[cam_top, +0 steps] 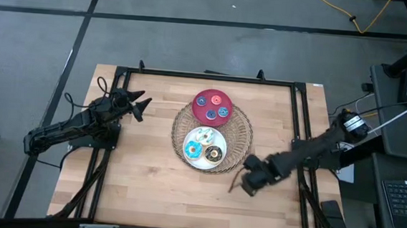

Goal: Pick & Place donuts
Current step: Put the small light blue donut on the red plate

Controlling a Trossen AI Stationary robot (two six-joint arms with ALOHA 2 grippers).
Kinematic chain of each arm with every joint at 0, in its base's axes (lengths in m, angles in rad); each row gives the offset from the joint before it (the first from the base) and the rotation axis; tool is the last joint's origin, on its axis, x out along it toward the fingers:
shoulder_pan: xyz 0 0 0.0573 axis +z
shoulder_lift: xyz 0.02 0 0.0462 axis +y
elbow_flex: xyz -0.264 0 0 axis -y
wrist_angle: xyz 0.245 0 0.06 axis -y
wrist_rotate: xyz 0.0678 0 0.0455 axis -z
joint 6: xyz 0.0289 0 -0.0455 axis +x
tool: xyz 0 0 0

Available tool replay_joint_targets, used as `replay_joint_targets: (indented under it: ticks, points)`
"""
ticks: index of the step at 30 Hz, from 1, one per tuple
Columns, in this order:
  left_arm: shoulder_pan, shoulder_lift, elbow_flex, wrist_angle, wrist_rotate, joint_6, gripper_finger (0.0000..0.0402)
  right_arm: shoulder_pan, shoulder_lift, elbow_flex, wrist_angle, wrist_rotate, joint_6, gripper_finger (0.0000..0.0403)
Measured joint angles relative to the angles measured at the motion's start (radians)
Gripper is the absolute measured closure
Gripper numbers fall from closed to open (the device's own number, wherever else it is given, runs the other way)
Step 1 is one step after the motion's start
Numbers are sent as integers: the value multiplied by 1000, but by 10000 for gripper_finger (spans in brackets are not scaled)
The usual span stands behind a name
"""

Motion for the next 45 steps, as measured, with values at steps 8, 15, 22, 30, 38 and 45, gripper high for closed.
replay_joint_targets:
  ticks: [8,15,22,30,38,45]
  points:
    - [0,0,0,0,0,0,135,-249,94,189,-89,-2,-326,391]
    - [0,0,0,0,0,0,135,-453,239,400,-121,-2,-568,390]
    - [0,0,0,-1,0,0,135,-613,398,654,-141,-2,-739,390]
    - [0,0,0,-1,0,0,135,-739,596,959,-218,-1,-892,390]
    - [0,0,0,-1,1,0,135,-801,791,1180,-252,-17,-979,389]
    - [0,0,0,-1,1,0,135,-824,882,1210,-274,-17,-1016,389]
